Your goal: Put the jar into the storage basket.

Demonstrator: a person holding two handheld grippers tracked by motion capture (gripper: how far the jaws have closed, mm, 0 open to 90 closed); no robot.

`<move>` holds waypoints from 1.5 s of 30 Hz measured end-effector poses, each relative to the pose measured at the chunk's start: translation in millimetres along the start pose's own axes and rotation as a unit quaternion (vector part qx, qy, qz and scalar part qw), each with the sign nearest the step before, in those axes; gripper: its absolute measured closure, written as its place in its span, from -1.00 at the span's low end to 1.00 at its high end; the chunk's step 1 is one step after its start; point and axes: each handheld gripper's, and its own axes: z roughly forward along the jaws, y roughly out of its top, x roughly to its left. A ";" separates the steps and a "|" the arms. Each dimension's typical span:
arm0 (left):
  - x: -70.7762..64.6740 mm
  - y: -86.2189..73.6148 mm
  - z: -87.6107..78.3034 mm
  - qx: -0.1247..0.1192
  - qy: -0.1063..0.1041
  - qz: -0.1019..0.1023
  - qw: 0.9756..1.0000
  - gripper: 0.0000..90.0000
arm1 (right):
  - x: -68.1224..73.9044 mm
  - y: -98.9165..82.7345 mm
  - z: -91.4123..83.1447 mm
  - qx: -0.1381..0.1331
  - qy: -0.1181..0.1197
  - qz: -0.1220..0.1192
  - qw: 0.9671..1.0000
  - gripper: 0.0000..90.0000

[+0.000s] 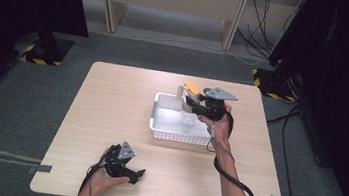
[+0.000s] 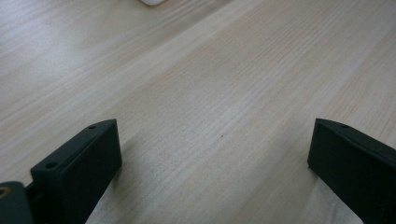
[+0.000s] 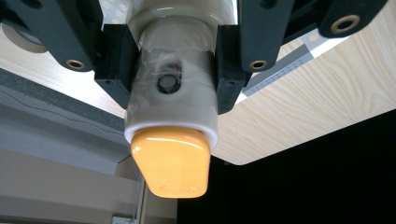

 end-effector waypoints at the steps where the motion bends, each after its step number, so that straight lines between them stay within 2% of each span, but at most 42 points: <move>1: 0.0 0.0 0.0 0.000 0.000 0.000 1.000 -0.96 | -0.4 -1.0 0.9 0.000 0.000 0.001 1.000 0.27; 20: -0.1 0.0 0.0 0.000 0.000 0.000 1.000 -0.96 | -2.5 -15.7 22.6 0.013 0.005 0.005 1.000 0.27; 26: 0.0 0.0 0.0 0.000 0.000 0.000 1.000 -0.96 | -2.1 -20.9 28.0 0.028 0.003 0.000 1.000 0.26; 34: 0.0 0.0 0.0 0.000 0.000 0.000 1.000 -0.96 | -0.6 -21.8 25.4 0.030 0.006 -0.009 0.999 0.26; 39: -0.1 0.0 0.0 0.000 0.000 0.000 1.000 -0.96 | -2.8 -23.7 21.7 0.029 0.005 -0.004 1.000 0.24; 45: -0.1 0.0 0.0 0.000 0.000 0.000 1.000 -0.96 | -4.9 -25.0 17.0 0.042 0.003 0.003 0.999 -0.03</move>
